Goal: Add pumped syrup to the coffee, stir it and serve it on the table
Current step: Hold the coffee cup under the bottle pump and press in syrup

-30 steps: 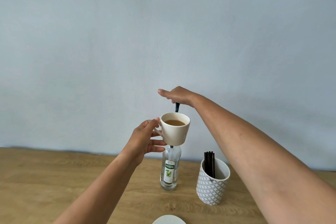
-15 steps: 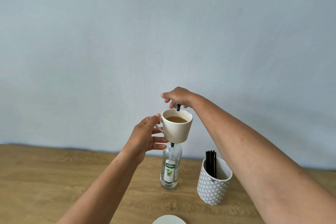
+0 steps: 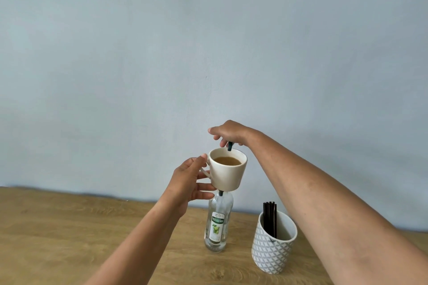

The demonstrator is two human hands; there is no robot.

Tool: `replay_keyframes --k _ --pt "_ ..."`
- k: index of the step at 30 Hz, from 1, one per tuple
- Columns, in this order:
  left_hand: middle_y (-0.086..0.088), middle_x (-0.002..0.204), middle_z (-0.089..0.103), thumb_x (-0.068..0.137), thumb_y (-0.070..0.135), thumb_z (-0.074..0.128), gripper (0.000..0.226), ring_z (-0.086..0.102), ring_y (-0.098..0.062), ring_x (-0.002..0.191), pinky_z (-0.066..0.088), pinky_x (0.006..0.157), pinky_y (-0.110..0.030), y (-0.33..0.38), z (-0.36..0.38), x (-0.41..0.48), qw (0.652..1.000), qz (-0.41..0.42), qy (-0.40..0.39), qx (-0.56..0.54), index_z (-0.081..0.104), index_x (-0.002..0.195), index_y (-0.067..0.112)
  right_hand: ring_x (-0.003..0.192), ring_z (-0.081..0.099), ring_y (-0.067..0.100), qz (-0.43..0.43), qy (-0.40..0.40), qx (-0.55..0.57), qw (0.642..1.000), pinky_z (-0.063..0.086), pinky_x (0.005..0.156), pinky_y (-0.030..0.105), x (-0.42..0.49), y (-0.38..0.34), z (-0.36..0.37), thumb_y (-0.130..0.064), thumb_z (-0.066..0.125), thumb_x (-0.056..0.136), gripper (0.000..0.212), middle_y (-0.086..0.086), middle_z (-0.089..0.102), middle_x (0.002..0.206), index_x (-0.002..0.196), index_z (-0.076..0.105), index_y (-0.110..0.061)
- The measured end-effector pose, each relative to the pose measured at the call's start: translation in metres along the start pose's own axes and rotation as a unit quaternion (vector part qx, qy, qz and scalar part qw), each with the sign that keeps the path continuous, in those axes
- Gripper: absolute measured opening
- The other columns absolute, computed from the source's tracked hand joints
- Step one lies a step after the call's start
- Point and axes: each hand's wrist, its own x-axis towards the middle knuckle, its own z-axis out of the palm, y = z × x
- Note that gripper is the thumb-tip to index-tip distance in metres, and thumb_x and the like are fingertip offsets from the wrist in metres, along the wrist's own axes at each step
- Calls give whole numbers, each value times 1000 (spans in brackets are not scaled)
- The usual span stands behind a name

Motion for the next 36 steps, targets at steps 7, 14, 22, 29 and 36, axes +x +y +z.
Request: replay_keyframes --k 7,14,22,29,36 --pt "-13 88 70 93 46 61 33 73 -32 66 58 52 -33 1 -7 -2 1000 -2 12 4 62 92 13 102 62 24 8 -32 -36 999 41 94 45 -2 -8 -4 -63 49 87 57 6 71 109 116 65 -17" --pt "-14 90 69 93 46 61 31 72 -33 68 58 53 -34 1 -9 1 1000 -5 3 1 61 92 15 96 66 24 11 -11 -20 1000 43 89 44 2 -6 -2 -51 47 90 41 4 74 100 105 69 -19" --pt "-13 88 69 94 46 59 31 71 -33 68 59 53 -35 -5 -10 3 1000 -11 3 -4 60 93 14 89 66 22 16 -11 -20 1000 40 70 36 8 -1 6 -44 48 90 37 6 75 97 102 70 -17" --pt "-15 91 69 94 45 60 31 72 -32 68 59 54 -34 -3 -10 2 1000 -6 7 -7 60 92 14 90 65 21 6 -27 -43 999 43 91 44 6 -7 -4 -60 49 86 50 4 74 100 107 67 -19" --pt "-15 92 69 94 44 60 30 72 -33 70 58 53 -34 -1 -11 1 1000 -4 5 -6 61 91 14 99 65 24 8 -35 -53 998 44 95 46 6 -7 -3 -58 48 89 47 3 73 103 109 67 -19"
